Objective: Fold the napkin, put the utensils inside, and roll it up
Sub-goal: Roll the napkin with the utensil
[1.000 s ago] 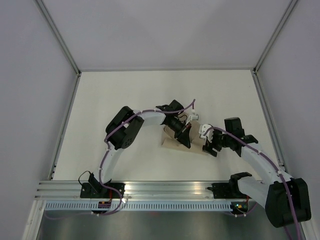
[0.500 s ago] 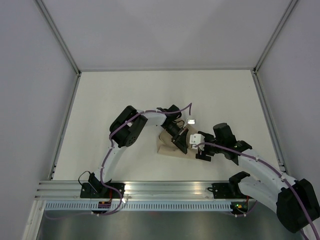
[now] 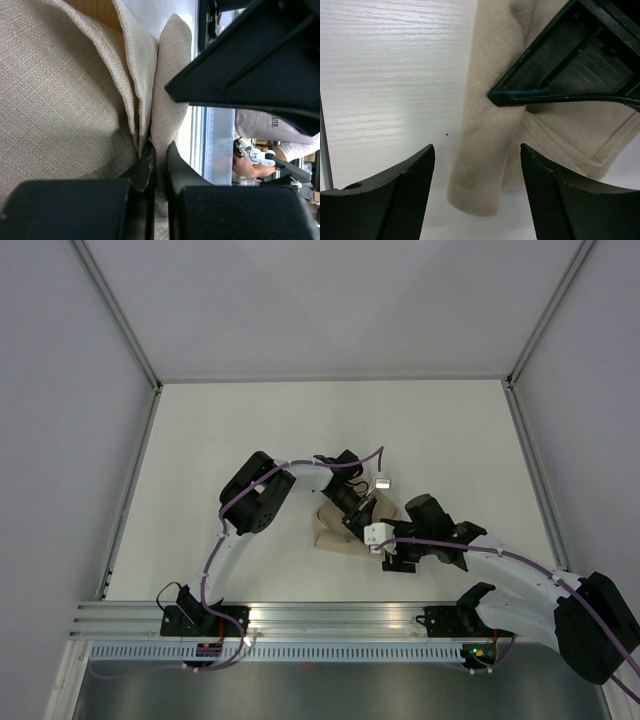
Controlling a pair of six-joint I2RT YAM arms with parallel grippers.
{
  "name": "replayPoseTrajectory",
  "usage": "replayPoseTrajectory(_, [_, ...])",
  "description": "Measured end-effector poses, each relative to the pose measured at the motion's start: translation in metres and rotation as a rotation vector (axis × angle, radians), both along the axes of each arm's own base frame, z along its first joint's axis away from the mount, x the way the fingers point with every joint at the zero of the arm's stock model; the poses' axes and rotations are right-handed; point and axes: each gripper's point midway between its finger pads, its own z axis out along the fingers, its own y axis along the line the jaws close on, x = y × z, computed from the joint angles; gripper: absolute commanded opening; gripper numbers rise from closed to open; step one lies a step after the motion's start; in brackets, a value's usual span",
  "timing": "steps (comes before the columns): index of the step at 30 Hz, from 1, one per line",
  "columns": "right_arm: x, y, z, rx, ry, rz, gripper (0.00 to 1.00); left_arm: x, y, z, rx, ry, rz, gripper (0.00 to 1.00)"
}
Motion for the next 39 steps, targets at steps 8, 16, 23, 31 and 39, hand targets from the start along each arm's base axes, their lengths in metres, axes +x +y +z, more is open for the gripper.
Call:
replayPoseTrajectory(8, [0.002, 0.010, -0.015, -0.044, -0.031, 0.021, 0.58, 0.000, 0.000, 0.000, 0.004, 0.003, 0.000, 0.02])
replayPoseTrajectory(16, [0.009, 0.014, -0.019, -0.043, -0.044, 0.003, 0.25, 0.004, 0.003, 0.000, 0.035, -0.057, 0.012, 0.35])
replayPoseTrajectory(23, [0.015, 0.017, -0.020, -0.089, 0.000, -0.001, 0.17, 0.014, 0.008, 0.007, 0.096, -0.214, 0.040, 0.45])
replayPoseTrajectory(31, [0.018, 0.016, -0.021, -0.126, 0.101, -0.029, 0.14, 0.084, 0.034, 0.018, 0.173, -0.516, 0.240, 0.48])
replayPoseTrajectory(39, [0.024, 0.015, -0.022, -0.129, 0.306, -0.059, 0.14, 0.166, 0.099, 0.068, 0.252, -0.764, 0.638, 0.50])
